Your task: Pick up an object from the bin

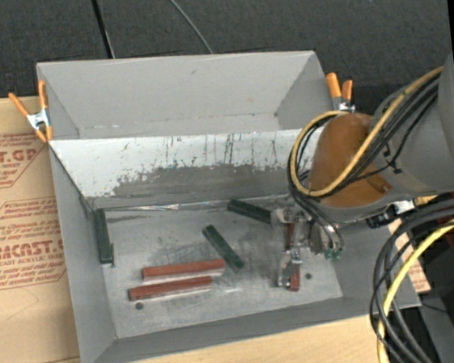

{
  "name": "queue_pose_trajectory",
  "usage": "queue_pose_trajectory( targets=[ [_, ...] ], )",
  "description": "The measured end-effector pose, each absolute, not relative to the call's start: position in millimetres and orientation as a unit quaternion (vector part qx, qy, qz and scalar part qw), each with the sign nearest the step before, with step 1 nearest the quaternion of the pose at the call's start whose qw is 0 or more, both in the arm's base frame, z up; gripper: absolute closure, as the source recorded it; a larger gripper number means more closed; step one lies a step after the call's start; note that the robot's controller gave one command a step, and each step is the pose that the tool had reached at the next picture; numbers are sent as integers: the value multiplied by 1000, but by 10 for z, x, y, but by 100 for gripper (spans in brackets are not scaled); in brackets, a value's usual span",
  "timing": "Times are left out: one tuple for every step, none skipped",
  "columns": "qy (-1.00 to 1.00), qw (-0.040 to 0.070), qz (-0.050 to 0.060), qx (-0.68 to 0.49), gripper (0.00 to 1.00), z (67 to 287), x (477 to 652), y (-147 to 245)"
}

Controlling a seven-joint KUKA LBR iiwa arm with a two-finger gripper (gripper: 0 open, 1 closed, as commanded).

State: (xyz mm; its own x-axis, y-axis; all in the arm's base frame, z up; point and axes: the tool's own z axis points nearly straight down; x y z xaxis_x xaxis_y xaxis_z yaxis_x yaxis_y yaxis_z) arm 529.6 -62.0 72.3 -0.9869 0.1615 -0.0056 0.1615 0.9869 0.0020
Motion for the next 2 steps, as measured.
queue_pose_trajectory(
  targets=[
    [997, 3, 1, 81, 0, 723, 5297, -621],
    [993, -2, 1, 115, 100, 729, 5386, 486]
  ],
)
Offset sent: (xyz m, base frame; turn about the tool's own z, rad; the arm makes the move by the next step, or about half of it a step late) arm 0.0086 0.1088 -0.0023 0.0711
